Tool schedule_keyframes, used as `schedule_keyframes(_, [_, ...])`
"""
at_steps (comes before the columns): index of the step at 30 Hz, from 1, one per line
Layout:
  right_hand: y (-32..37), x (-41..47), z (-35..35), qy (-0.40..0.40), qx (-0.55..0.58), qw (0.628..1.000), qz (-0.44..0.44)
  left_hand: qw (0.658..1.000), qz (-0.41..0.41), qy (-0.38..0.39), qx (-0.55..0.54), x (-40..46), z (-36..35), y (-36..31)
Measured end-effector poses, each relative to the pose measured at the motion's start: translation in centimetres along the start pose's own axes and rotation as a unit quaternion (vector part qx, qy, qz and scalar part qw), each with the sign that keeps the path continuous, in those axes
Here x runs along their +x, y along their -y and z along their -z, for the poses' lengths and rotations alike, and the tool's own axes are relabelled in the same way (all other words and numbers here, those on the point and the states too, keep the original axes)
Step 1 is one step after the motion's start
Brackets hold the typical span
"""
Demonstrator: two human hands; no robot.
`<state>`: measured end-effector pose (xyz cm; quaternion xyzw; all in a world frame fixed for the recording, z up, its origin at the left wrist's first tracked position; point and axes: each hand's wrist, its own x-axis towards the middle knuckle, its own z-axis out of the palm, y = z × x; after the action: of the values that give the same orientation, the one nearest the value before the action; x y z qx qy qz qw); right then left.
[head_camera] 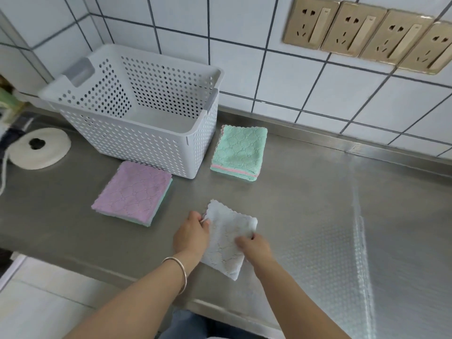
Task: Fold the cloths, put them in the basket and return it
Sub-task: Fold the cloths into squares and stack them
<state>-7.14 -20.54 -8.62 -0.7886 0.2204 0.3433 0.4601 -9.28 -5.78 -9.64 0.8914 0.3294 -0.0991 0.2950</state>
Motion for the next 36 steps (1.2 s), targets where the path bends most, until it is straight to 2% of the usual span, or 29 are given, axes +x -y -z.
schedule_keyframes(4, [1.6,-1.2,-0.3,0.053,0.067,0.995,0.043,0.996,-0.003,-0.02,-0.091,-0.9,2.6,0.9])
schedule_keyframes(8, [4.8,-2.8,-3.1,0.118,0.126,0.978,0.116,0.982,-0.042,-0.095,-0.159,-0.9,7.6,2.8])
schedule_keyframes(12, [9.1,-3.5,-7.1,0.153,0.133,0.965,0.165,0.967,-0.045,-0.175,-0.179,0.4,13.1,4.9])
schedule_keyframes(16, [12.7,-2.8,-12.2,0.163,0.141,0.963,0.163,0.969,-0.035,-0.175,-0.173,4.2,16.9,7.9])
schedule_keyframes(18, [13.6,-2.1,-14.5,0.14,0.136,0.968,0.155,0.973,-0.025,-0.151,-0.172,6.2,17.5,9.3])
schedule_keyframes(22, [14.5,-1.2,-19.0,0.042,0.13,0.985,0.105,0.985,-0.022,-0.095,-0.143,11.0,17.8,12.3])
schedule_keyframes(28, [14.8,-1.0,-21.4,-0.089,0.104,0.988,0.076,0.994,-0.058,-0.031,-0.088,14.0,17.2,14.0])
schedule_keyframes(34, [14.9,-1.5,-22.4,-0.172,0.068,0.981,0.065,0.992,-0.095,-0.017,-0.076,14.6,17.1,14.4])
schedule_keyframes(36, [14.6,-1.4,-22.6,-0.262,-0.029,0.957,0.122,0.987,-0.136,-0.066,-0.056,14.6,17.5,14.3])
